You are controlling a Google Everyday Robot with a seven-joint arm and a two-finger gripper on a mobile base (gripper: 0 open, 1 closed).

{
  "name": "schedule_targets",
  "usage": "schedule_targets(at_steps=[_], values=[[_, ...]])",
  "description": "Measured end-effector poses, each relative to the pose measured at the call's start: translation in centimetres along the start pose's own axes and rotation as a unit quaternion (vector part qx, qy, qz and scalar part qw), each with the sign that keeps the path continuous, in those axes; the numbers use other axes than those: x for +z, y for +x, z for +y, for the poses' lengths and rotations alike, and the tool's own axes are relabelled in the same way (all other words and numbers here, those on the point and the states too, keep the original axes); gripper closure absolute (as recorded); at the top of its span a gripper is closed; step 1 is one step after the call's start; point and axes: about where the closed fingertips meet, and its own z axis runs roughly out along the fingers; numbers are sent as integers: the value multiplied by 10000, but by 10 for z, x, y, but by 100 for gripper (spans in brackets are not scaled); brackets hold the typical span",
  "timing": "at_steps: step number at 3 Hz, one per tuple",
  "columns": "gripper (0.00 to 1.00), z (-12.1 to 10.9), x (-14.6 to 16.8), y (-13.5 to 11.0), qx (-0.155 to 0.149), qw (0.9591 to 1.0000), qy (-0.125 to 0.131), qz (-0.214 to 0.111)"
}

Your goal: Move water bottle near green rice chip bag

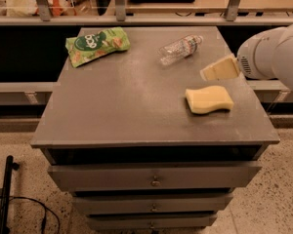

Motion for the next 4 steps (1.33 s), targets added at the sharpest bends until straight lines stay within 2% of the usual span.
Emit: schedule_targets(at_steps=[1, 2, 3, 4], values=[[0, 32, 6, -8, -171, 9997, 70, -132], [0, 66, 23, -10, -345, 9993, 148, -23], [0, 96, 47, -10, -478, 9978, 385, 253], [0, 92, 58, -29, -343, 9950, 914, 197]])
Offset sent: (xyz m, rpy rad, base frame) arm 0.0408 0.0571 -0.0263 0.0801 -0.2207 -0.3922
